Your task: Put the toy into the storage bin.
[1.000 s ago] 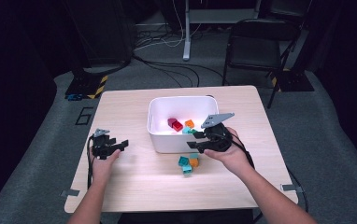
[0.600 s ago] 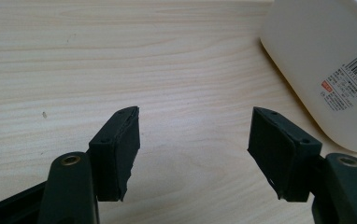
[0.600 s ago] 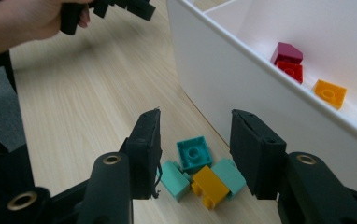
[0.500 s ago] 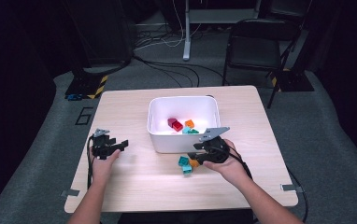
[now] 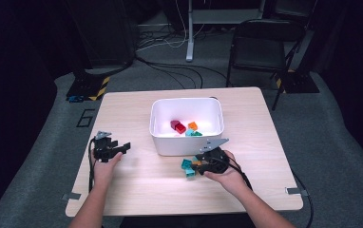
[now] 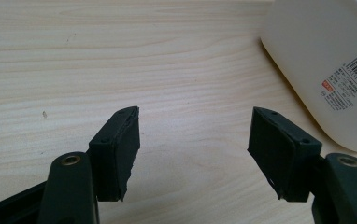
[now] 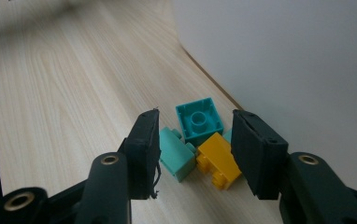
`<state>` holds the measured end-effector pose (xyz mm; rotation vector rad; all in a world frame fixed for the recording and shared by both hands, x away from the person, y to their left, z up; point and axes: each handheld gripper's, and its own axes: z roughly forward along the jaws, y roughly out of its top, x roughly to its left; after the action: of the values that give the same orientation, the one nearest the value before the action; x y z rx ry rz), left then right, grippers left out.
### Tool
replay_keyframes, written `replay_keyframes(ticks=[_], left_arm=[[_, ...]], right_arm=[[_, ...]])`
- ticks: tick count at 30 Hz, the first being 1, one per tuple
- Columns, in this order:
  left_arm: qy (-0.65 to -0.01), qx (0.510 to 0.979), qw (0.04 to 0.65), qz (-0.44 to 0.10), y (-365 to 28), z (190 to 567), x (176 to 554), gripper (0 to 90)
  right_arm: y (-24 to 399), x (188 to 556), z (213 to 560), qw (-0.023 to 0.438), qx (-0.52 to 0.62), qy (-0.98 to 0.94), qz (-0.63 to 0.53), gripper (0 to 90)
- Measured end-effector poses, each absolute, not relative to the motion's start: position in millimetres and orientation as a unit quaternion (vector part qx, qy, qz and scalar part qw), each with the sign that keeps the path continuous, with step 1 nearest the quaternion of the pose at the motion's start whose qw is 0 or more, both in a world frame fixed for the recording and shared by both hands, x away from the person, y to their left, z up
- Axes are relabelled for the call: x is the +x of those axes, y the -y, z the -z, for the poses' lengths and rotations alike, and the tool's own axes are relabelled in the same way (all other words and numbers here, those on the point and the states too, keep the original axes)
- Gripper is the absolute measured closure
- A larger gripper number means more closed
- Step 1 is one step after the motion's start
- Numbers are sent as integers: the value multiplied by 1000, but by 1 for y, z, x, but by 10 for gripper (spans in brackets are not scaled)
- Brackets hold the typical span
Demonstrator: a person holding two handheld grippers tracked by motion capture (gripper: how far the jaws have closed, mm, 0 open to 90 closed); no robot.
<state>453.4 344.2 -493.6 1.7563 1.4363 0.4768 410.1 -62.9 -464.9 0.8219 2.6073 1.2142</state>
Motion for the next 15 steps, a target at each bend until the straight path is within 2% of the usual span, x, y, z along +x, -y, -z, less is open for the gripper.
replay_keyframes(ticks=[4, 15], left_arm=[[-568, 694, 400, -189, -344, 494, 453, 336], [-568, 694, 400, -189, -344, 494, 453, 336]], right_arm=[[57, 410, 471, 71, 270, -873, -400, 475], [45, 405, 483, 62, 256, -880, -395, 471]])
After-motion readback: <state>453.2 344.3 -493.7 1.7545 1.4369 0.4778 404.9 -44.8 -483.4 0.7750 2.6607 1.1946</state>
